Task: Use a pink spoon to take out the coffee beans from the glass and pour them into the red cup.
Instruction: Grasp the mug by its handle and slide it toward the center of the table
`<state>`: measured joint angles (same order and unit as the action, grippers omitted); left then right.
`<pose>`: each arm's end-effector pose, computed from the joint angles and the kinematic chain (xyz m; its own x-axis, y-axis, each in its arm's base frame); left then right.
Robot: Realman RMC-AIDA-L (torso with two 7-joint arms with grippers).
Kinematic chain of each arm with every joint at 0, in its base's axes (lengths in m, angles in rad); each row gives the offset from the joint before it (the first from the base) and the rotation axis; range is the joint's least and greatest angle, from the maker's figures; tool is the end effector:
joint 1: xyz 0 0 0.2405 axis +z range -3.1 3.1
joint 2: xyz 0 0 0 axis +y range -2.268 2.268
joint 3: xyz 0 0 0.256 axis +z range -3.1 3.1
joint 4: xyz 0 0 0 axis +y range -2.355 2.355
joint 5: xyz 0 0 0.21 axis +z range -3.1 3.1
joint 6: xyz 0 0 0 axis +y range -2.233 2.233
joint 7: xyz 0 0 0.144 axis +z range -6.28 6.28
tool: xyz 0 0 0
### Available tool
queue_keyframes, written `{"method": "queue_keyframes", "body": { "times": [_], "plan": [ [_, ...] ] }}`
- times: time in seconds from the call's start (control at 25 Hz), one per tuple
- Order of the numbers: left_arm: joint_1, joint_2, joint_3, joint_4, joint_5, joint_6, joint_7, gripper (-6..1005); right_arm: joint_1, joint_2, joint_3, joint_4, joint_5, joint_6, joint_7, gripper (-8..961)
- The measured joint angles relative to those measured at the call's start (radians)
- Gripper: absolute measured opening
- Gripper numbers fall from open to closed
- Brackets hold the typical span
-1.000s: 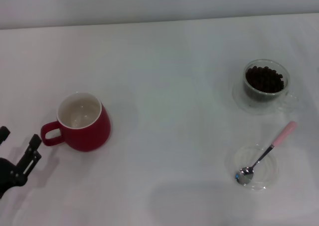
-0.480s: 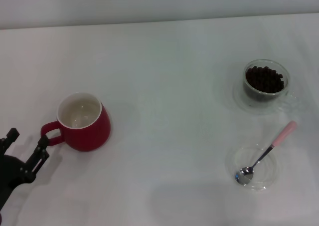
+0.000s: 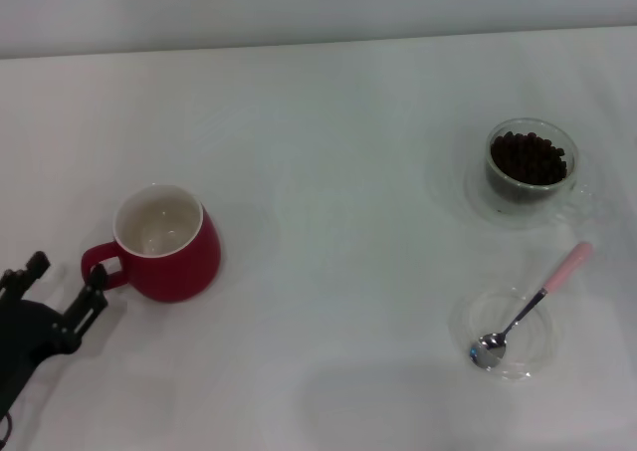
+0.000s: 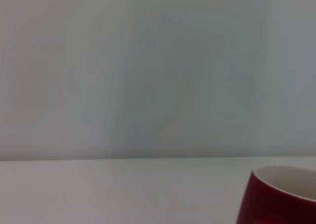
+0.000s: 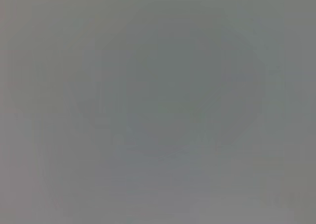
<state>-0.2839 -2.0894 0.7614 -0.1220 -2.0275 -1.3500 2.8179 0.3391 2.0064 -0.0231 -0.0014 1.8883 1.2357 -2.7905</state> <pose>-0.3575 0.2225 -0.0643 0.6781 0.1868 0.7108 0.7126 -0.4035 -0.5739 0.4114 0.2831 0.0600 0.6576 0.0245 -0.7529 -0.7480 0.1398 -0.6488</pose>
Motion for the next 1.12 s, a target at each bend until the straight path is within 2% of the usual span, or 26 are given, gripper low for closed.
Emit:
{"method": "queue_keyframes", "body": {
  "times": [0.48, 0.68, 1.12],
  "plan": [
    [-0.001, -0.001, -0.024, -0.003, -0.031, 0.003, 0.0, 744, 0.01, 0.0, 0.0, -0.001, -0.002, -0.004, 0.0, 757],
    [-0.006, 0.0, -0.024, -0.003, -0.031, 0.01, 0.0, 601, 0.011, 0.0, 0.0, -0.001, -0.002, -0.005, -0.001, 755],
    [-0.025, 0.0, -0.024, -0.002, -0.03, 0.03, 0.0, 604, 0.008, 0.0, 0.0, 0.007, -0.002, -0.009, -0.008, 749]
  ]
}}
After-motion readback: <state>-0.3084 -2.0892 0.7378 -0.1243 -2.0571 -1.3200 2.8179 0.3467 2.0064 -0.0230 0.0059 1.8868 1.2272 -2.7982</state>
